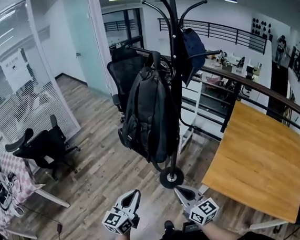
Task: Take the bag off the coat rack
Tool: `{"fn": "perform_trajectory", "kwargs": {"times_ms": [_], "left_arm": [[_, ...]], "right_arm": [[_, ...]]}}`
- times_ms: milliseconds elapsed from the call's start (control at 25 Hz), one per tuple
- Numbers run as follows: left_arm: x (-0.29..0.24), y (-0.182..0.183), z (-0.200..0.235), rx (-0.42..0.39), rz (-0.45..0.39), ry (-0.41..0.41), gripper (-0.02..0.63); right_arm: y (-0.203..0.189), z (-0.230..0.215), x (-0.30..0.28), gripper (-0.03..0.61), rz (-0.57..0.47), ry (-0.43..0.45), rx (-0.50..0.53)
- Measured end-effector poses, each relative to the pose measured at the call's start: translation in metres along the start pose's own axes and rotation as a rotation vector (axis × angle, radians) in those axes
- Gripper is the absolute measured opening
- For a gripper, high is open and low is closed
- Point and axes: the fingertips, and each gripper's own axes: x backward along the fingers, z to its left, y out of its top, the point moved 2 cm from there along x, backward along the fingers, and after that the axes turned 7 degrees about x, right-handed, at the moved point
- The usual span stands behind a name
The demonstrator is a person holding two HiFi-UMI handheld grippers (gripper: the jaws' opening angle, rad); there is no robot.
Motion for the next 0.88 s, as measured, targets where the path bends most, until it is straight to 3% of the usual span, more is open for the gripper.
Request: {"fn": "perform_trajectory", "kwargs": {"times_ms": [320,520,880], "left_arm": [[-0.058,0.037,0.035,-0.019,-0.016,-0.008,0.015],[-0.081,0.067,0.056,-0.057,-0.037,-0.033,0.015],[-0.134,0.13,0.088,-0.122,-0.019,-0.151,0.017]], "right_arm": [[0.044,-0.05,-0.05,0.032,-0.094,0.0,-0.003],[0.068,-0.07,-0.075,0.032,-0.122,-0.023,0.06],[0.131,-0.097,-0.108,0.034,-0.178,-0.1,0.161]]}}
